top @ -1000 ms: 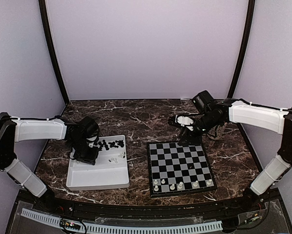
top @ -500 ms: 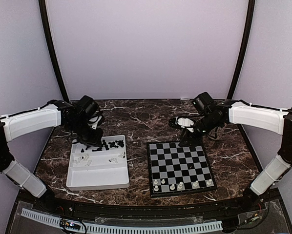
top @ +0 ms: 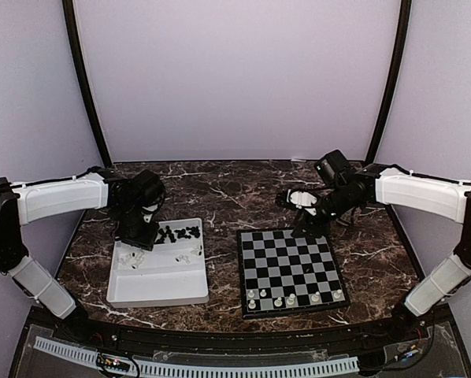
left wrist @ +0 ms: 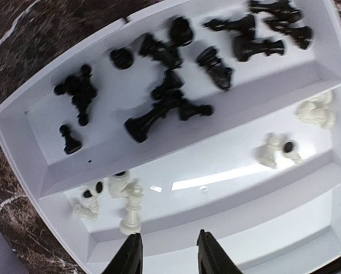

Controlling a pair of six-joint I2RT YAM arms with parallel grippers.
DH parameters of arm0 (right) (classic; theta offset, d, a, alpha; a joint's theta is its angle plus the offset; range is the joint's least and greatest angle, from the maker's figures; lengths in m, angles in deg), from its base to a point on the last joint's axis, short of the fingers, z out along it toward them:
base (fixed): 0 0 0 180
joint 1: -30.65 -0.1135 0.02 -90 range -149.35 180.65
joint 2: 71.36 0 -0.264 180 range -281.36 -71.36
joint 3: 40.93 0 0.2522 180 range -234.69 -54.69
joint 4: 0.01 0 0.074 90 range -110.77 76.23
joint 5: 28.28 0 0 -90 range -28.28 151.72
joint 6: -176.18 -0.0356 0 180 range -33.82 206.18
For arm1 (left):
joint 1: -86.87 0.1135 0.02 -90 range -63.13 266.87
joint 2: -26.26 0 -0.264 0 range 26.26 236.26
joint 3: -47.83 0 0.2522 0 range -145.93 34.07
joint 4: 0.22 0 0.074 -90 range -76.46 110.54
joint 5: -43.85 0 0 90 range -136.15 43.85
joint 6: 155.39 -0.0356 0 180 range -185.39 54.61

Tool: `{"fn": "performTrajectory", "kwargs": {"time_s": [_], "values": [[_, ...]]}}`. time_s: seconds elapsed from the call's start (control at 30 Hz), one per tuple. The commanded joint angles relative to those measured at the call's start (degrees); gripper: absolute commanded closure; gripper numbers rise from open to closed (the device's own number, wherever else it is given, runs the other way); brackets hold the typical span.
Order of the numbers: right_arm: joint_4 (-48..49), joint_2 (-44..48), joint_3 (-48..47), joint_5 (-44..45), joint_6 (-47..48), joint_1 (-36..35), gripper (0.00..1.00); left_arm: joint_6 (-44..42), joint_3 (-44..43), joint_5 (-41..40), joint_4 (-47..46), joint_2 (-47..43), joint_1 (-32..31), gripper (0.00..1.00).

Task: Set up the chess pieces on the board
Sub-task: Pick up the knight from the storage box.

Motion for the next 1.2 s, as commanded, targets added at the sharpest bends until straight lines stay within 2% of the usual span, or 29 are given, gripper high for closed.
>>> {"fn": "performTrajectory", "kwargs": {"time_s": [0.0, 0.43, 0.77, 0.93, 1.17], "values": [[1.52, -0.30, -0.39, -0.80, -0.27, -0.44, 0.60, 2.35, 3.71, -7.48, 2.79, -2.24, 2.75, 0.63], [1.49, -0.05, 0.31, -0.74, -0.30, -0.44, 0.61, -2.20, 8.32, -2.55, -9.14, 2.41, 8.39, 0.75], [1.53, -0.62, 0.18, -0.77, -0.29, -0.49, 0.61, -3.46, 10.32, -1.23, -13.62, 7.35, 9.38, 0.79], [1.40, -0.84, 0.01, -0.82, -0.38, -0.55, 0.61, -2.89, 11.33, -0.21, -14.75, 8.46, 9.39, 0.76], [0.92, -1.19, -0.64, -1.19, -0.45, -0.53, 0.61, -2.19, 11.55, 1.85, -13.99, 5.08, 9.26, 0.90]]}}
